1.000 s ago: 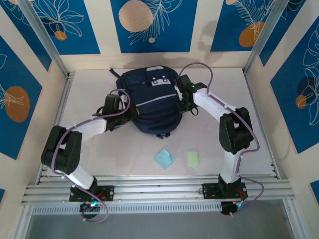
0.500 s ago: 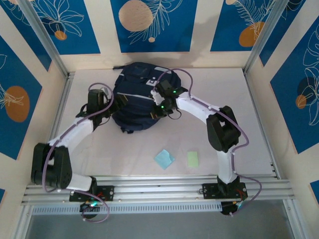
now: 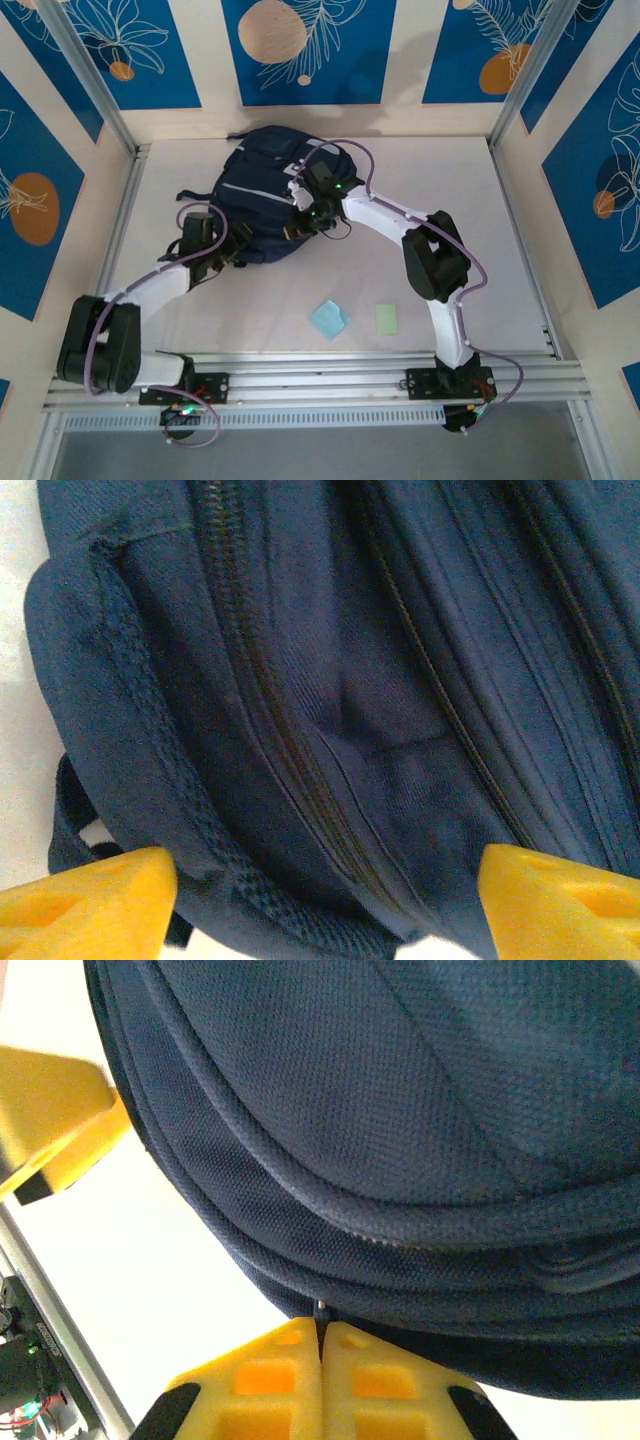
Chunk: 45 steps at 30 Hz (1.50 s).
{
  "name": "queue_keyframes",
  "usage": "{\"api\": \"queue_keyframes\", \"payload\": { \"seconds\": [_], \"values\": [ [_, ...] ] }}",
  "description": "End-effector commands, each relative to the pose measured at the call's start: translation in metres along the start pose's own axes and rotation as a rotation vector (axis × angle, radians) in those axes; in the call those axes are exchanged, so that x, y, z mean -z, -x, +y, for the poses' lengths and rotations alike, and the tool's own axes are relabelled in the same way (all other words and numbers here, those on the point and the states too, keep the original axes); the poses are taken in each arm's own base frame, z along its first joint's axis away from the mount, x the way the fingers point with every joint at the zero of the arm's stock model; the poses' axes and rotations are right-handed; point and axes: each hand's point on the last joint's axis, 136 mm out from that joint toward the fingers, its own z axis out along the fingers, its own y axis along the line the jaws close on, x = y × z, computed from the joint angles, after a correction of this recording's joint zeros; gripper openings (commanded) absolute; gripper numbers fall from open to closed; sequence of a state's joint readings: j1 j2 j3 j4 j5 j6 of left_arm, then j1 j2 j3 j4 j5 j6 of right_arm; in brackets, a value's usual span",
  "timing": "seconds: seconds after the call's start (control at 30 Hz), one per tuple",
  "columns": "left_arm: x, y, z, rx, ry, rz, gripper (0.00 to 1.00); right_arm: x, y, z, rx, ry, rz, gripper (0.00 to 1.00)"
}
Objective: Pack the student bag
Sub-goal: Zip the student bag at the center of the table.
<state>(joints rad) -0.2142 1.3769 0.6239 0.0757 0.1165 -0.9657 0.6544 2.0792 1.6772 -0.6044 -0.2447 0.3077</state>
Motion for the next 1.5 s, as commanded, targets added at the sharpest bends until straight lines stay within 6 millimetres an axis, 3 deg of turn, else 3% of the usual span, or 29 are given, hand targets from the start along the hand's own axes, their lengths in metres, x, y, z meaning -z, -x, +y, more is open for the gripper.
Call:
{"api": "queue_keyframes", "payload": {
  "seconds": [0.0,0.07,0.13,0.17,0.2,0.3,0.43,0.67,0.87,1.13,1.3,1.47],
  "values": [
    [-0.016,0.019,-0.012,0.004,-0.023,-0.077,0.67,0.015,-0.008,0.025,0.055,0.089,-0.003,0.00],
    [-0.024,0.023,-0.017,-0.003,-0.038,-0.083,0.52,0.016,-0.020,0.022,0.084,0.083,0.029,0.00],
    [-0.031,0.027,-0.018,-0.007,-0.040,-0.091,0.25,0.017,-0.031,0.011,0.110,0.035,0.063,0.00],
    [-0.032,0.029,-0.018,-0.007,-0.037,-0.095,0.06,0.019,-0.037,0.001,0.124,0.000,0.083,0.00],
    [-0.032,0.030,-0.017,-0.009,-0.025,-0.095,0.00,0.022,-0.041,-0.006,0.141,-0.028,0.092,0.00],
    [-0.025,0.031,-0.016,-0.046,0.001,-0.100,0.00,0.033,-0.055,-0.044,0.200,-0.165,0.128,0.00],
    [-0.012,0.028,-0.006,-0.093,0.043,-0.103,0.00,0.060,-0.056,-0.117,0.215,-0.476,0.178,0.00],
    [-0.009,0.012,0.007,-0.076,0.048,-0.066,0.00,0.108,-0.010,-0.201,0.070,-0.673,0.064,0.00],
    [0.000,0.014,0.008,-0.082,0.057,-0.083,0.00,0.133,0.020,-0.258,-0.098,-0.735,-0.002,0.00],
    [0.010,0.014,0.008,-0.095,0.058,-0.092,0.00,0.136,0.036,-0.272,-0.182,-0.742,-0.080,0.00],
    [0.010,0.013,0.003,-0.110,0.035,-0.078,0.00,0.127,0.032,-0.243,-0.189,-0.630,-0.109,0.00],
    [0.009,0.011,-0.001,-0.158,0.022,-0.062,0.00,0.125,0.030,-0.195,-0.147,-0.573,-0.149,0.00]
  ]
}}
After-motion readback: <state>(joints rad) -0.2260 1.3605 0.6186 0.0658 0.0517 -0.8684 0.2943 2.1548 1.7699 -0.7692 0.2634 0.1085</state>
